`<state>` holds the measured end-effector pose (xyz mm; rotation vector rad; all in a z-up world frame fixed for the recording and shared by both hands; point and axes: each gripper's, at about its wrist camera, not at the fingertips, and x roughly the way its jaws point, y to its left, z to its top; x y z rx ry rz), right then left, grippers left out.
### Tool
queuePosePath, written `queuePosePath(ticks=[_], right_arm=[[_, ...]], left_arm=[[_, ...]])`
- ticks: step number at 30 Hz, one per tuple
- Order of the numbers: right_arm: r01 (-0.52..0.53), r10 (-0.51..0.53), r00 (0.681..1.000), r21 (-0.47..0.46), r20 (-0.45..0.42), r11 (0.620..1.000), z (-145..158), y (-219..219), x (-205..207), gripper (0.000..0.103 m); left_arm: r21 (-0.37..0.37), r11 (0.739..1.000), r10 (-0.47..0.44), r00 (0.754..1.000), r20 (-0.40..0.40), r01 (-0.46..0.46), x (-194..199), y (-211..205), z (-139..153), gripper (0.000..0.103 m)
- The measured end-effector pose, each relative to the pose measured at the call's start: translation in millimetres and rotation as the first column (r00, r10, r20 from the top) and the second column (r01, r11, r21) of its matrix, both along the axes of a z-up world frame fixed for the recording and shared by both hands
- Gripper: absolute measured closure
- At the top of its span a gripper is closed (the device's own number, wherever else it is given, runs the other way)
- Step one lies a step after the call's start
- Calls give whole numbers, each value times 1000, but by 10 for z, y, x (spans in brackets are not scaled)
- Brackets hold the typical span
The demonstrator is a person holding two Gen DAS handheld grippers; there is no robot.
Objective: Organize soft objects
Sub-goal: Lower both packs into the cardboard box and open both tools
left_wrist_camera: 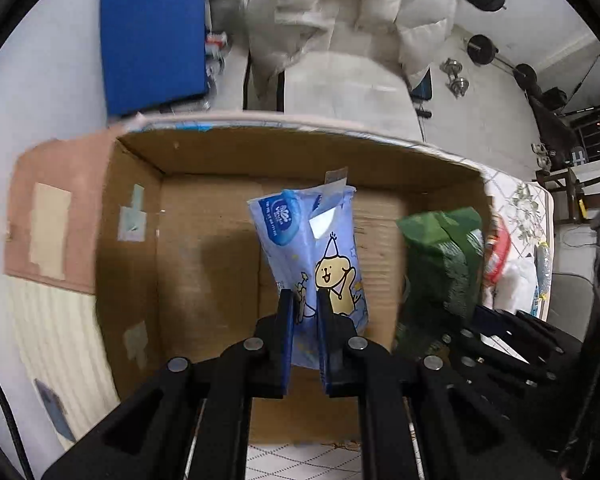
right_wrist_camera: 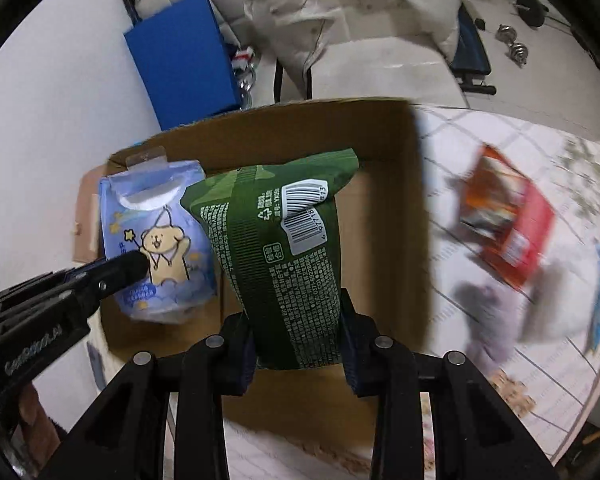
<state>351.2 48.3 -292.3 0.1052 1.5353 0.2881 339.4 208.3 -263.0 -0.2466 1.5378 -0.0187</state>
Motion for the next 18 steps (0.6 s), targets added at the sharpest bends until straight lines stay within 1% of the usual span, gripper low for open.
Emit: queuePosePath(ticks=[4, 8, 10, 12, 13, 14, 16, 17, 18], right_arm=[[-7, 5, 999, -47, -34, 999, -437, 269, 224, 67], [-15, 9, 998, -92, -66, 996, -760, 409, 357, 66], [-18, 10, 997, -103, -83, 994, -870, 443, 387, 66], [-22, 11, 995, -111, -96, 994, -961, 481, 419, 66], [-22, 10, 995, -113, -101, 993, -985, 486, 407, 66], [-22, 10, 994, -112, -106, 994, -1012, 504, 412, 66], [-26, 12, 993, -114, -119, 993, -1054, 526, 409, 65], [-26, 11, 992, -118, -124, 993, -1079, 534, 418, 64], [-27, 10, 991, -127, -132, 991, -1098, 537, 421, 59]], left_arm=[[-25, 1000, -19, 998, -64, 17, 179, 123, -424, 95], [-29, 998, -61, 991, -122, 57, 301, 157, -766, 95], [-34, 997, -70, 988, -138, 66, 317, 149, -869, 94], [-39, 997, -75, 986, -148, 70, 338, 136, -912, 91], [-33, 996, -82, 985, -153, 78, 347, 116, -930, 91], [-17, 996, -91, 982, -164, 89, 348, 104, -951, 89], [4, 996, -90, 980, -177, 92, 347, 86, -964, 77], [7, 997, -76, 981, -178, 79, 336, 103, -957, 70], [14, 997, -67, 982, -178, 71, 324, 119, -944, 66]])
